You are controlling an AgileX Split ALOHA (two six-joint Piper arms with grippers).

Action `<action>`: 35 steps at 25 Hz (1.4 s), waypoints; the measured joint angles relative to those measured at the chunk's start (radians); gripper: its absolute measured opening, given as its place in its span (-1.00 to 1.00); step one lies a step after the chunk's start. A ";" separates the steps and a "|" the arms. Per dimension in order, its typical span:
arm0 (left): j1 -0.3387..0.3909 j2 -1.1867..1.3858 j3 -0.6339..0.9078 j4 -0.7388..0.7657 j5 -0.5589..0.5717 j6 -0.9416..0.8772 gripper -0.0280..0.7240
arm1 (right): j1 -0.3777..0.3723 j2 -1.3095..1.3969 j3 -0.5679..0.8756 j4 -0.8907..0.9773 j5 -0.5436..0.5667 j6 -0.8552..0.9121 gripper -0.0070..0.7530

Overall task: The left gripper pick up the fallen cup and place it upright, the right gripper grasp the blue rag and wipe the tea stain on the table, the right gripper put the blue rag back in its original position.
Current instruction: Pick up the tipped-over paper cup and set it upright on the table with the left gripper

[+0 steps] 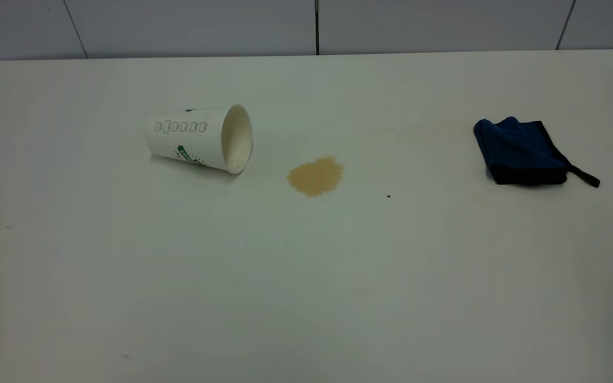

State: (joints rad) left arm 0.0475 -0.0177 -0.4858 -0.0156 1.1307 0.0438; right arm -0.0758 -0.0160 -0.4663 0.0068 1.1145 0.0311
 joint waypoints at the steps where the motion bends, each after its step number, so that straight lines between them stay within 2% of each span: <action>1: 0.000 0.000 0.000 0.000 0.000 0.000 -0.28 | 0.000 0.000 0.000 0.000 0.000 0.000 0.56; 30: 0.000 0.003 0.000 0.000 0.000 0.000 -0.28 | 0.000 0.000 0.000 0.000 0.000 0.000 0.56; 35: 0.000 0.133 -0.025 0.006 -0.014 0.000 -0.28 | 0.000 0.000 0.000 0.000 0.000 0.000 0.56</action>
State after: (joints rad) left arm 0.0475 0.1156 -0.5105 -0.0096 1.1163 0.0438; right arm -0.0758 -0.0160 -0.4663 0.0068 1.1145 0.0311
